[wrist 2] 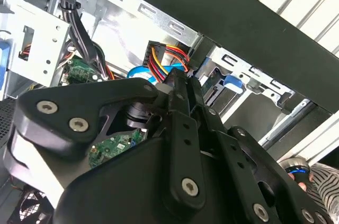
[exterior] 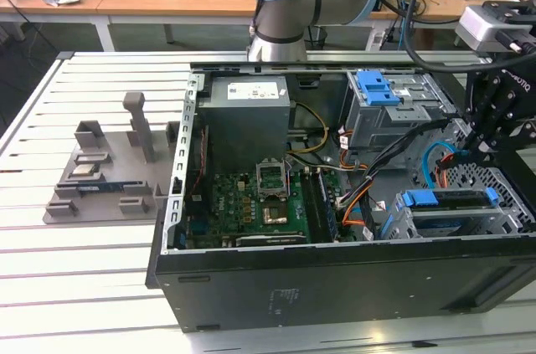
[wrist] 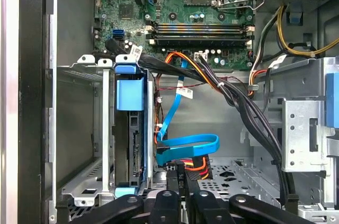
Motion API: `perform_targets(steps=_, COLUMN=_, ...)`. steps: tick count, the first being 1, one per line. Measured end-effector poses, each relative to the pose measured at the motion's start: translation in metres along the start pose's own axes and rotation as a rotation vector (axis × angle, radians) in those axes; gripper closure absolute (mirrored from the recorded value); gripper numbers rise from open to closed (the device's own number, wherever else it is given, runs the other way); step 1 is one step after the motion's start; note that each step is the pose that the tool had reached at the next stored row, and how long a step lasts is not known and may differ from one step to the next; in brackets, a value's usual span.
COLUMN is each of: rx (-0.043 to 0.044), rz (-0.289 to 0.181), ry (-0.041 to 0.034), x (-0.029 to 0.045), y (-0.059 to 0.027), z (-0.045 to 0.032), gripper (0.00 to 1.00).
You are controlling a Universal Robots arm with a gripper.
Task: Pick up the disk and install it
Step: 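Insert the first disk wire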
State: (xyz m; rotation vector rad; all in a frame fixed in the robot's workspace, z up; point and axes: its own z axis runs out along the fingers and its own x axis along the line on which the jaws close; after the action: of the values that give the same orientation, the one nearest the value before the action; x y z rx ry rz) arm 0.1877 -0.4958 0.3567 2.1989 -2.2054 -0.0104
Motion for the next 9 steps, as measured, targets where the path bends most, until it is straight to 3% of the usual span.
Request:
perform_targets(steps=4, rx=-0.0001, rz=0.000, ry=-0.0003, x=0.0015, y=-0.0001, z=0.0002, gripper=0.83)
perform_targets(steps=9, rx=0.0000, rz=0.000, ry=0.0000, x=0.0137, y=0.0008, z=0.0002, gripper=0.83)
